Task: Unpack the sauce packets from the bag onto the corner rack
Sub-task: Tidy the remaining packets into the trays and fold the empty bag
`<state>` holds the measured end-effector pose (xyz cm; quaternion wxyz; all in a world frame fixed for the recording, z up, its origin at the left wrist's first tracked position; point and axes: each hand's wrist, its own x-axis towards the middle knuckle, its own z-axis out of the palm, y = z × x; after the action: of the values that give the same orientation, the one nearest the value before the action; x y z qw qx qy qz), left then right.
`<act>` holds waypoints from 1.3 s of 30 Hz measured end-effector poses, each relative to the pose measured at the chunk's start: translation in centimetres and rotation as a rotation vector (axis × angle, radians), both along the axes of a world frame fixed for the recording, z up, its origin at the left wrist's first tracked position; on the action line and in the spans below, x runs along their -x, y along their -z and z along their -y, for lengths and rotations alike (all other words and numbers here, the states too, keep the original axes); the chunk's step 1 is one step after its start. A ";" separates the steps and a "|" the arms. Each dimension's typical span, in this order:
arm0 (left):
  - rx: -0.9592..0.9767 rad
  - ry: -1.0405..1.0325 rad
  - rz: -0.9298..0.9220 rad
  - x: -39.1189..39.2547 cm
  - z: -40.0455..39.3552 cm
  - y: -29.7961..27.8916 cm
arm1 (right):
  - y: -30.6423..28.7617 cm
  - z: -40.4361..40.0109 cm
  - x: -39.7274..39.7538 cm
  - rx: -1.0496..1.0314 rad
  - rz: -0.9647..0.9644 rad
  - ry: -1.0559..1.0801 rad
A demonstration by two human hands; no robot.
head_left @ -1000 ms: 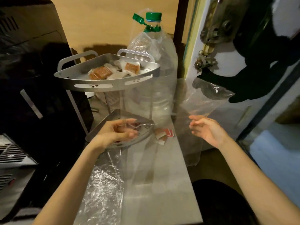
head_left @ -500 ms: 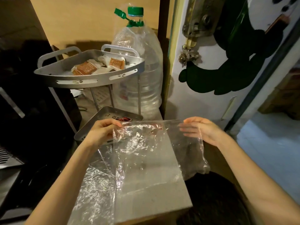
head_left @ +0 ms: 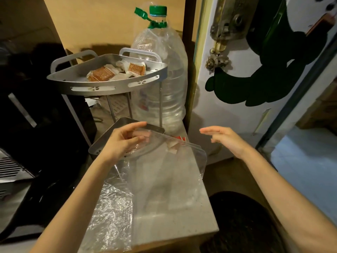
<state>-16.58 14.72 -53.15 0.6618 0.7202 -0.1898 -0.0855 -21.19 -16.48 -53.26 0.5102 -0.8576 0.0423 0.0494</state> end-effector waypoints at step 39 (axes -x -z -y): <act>-0.071 -0.473 -0.366 4.7 -6.5 4.8 | 5.9 -13.2 -3.1 -0.632 -0.300 -0.099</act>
<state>-21.29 21.25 -57.96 0.6608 0.7399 0.1086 -0.0641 -18.06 -3.32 -59.11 0.7355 -0.6415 0.0576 0.2102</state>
